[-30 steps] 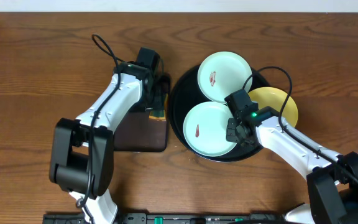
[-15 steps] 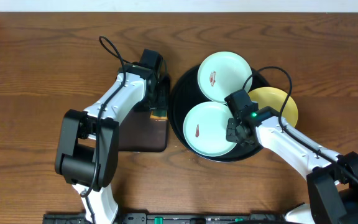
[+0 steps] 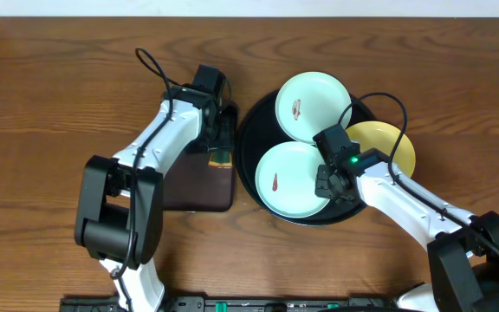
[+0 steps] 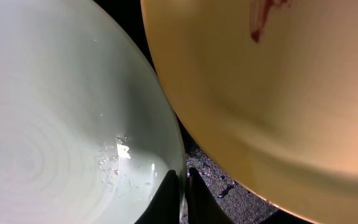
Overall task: Clean dirty plates on tray and stack at the side
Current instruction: 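Lower left gripper over the green-yellow sponge on the small tray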
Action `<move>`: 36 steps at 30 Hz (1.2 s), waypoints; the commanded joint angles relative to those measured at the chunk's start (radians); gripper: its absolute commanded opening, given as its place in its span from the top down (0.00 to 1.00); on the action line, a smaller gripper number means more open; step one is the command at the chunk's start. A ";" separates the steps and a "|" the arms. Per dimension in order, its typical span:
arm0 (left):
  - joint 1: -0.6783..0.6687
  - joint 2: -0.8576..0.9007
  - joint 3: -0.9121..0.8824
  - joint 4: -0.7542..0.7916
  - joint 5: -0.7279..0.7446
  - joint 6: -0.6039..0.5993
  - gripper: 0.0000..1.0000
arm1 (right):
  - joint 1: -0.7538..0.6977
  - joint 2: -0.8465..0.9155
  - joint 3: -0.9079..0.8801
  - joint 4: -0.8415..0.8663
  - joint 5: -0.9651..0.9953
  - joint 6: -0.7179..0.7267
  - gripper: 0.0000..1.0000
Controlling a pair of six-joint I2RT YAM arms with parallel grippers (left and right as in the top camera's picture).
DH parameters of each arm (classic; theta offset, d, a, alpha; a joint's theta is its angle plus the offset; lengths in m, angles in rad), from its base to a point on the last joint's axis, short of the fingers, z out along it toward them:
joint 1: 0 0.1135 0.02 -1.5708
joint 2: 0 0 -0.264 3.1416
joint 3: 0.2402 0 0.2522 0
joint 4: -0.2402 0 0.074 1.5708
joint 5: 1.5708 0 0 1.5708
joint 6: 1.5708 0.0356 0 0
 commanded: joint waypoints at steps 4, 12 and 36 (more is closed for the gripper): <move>-0.040 -0.019 -0.061 0.057 -0.003 0.010 0.36 | 0.010 0.001 -0.010 0.002 0.016 0.013 0.95; -0.036 -0.019 -0.074 0.065 -0.040 0.010 0.46 | 0.010 0.001 -0.010 -0.001 0.016 0.013 0.94; 0.010 -0.035 -0.074 0.084 -0.127 0.009 0.48 | 0.010 0.001 -0.010 -0.004 0.016 0.013 0.93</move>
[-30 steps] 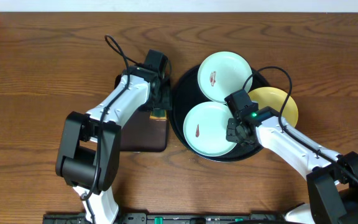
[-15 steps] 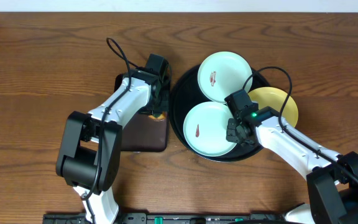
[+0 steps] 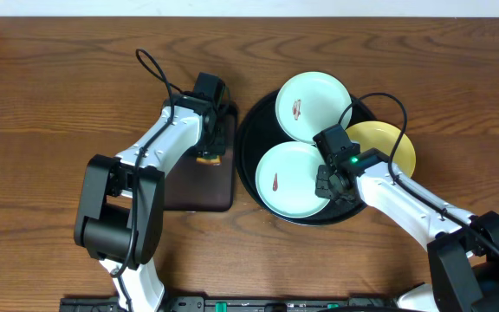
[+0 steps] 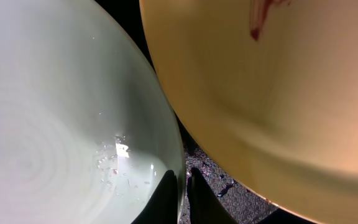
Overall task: Clean dirty plates on tray and stack at the side
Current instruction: 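Lower left gripper over the green-yellow sponge on the small tray, then close left gripper on the sponge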
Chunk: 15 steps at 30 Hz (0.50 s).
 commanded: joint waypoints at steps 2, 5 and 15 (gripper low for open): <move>0.003 -0.032 -0.005 0.016 0.021 -0.002 0.48 | 0.010 0.001 -0.009 0.000 0.015 0.013 0.92; 0.003 -0.033 -0.005 0.011 0.020 -0.002 0.48 | 0.010 0.001 -0.009 -0.001 0.015 0.013 0.92; 0.008 -0.031 -0.006 0.061 0.020 -0.002 0.33 | 0.010 0.001 -0.009 0.003 0.015 0.013 0.92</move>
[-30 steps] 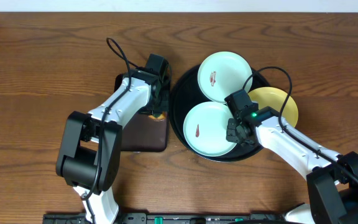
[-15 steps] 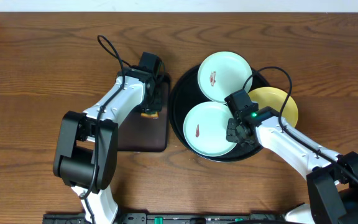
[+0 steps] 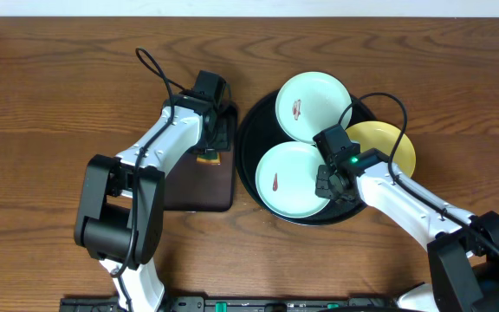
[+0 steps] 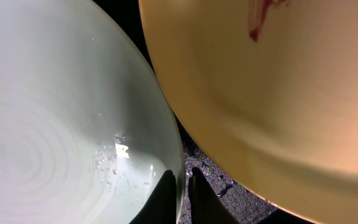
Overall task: Clean dirty plates on tray and stack at the side
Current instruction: 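Close left gripper on the sponge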
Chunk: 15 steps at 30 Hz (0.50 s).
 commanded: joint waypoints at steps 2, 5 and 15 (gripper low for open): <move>0.007 -0.031 -0.019 0.036 -0.002 -0.002 0.33 | 0.010 0.001 -0.009 0.002 0.013 0.013 0.92; 0.007 -0.030 -0.024 0.055 -0.002 -0.002 0.33 | 0.010 0.001 -0.009 0.002 0.013 0.013 0.92; 0.008 -0.013 -0.026 0.087 -0.002 -0.002 0.90 | 0.010 0.001 -0.009 0.002 0.013 0.013 0.91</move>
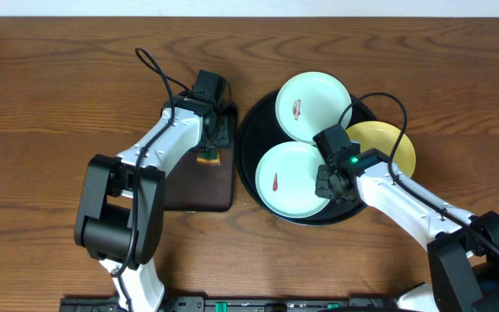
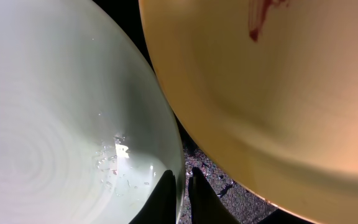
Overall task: Clean dirty plates on tray and stack at the side
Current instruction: 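Close left gripper on the sponge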
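Observation:
A black round tray [image 1: 251,139] holds three plates. The near pale green plate [image 1: 286,178] has a red smear, as does the far pale green plate [image 1: 313,106]. A yellow plate [image 1: 388,143] lies at the right. My right gripper [image 1: 326,185] is shut on the near green plate's right rim. In the right wrist view its fingertips [image 2: 180,190] straddle that wet rim [image 2: 166,143], beside the red-stained yellow plate [image 2: 272,93]. My left gripper [image 1: 210,147] is shut on a green and yellow sponge [image 1: 206,157] just left of the tray.
A dark brown mat [image 1: 189,186] lies on the wooden table [image 1: 50,104] left of the tray, under the left gripper. Black cables loop over both arms.
The sponge in my left gripper has turned slightly and shows more green. My right gripper stays on the green plate's rim, unmoved.
My left gripper held the sponge close against the tray's left edge, then a little farther left over the mat, where it has stayed. All the while my right gripper has kept its fingers on the near green plate's rim, and the plates have not moved.

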Action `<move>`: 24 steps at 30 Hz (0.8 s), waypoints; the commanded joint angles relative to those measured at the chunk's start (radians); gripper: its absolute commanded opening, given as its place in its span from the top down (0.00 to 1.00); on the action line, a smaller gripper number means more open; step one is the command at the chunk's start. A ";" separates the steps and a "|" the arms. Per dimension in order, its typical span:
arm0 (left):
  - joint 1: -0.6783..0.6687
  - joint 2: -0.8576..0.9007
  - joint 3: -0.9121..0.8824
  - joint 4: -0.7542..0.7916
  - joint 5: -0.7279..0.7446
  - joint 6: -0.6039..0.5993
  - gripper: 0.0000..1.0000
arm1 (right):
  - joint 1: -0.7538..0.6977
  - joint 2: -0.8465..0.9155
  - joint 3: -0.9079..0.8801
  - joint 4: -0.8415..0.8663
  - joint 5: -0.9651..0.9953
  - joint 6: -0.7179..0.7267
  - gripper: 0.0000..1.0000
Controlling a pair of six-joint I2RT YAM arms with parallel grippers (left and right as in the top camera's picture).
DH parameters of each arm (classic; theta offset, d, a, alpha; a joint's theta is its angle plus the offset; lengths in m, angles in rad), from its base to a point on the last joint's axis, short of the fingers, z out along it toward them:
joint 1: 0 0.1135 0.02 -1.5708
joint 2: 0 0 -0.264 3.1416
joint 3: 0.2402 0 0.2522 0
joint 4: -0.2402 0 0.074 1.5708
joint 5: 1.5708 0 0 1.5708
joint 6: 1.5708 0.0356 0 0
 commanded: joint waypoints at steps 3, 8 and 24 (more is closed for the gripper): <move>0.008 -0.013 -0.010 0.030 -0.002 0.002 0.92 | 0.010 0.001 -0.009 0.002 0.013 0.014 0.91; 0.008 -0.014 -0.010 0.006 -0.002 0.002 0.38 | 0.010 0.001 -0.009 0.000 0.013 0.014 0.91; 0.008 -0.022 -0.010 -0.151 0.093 0.002 0.29 | 0.010 0.001 -0.009 0.002 0.013 0.014 0.90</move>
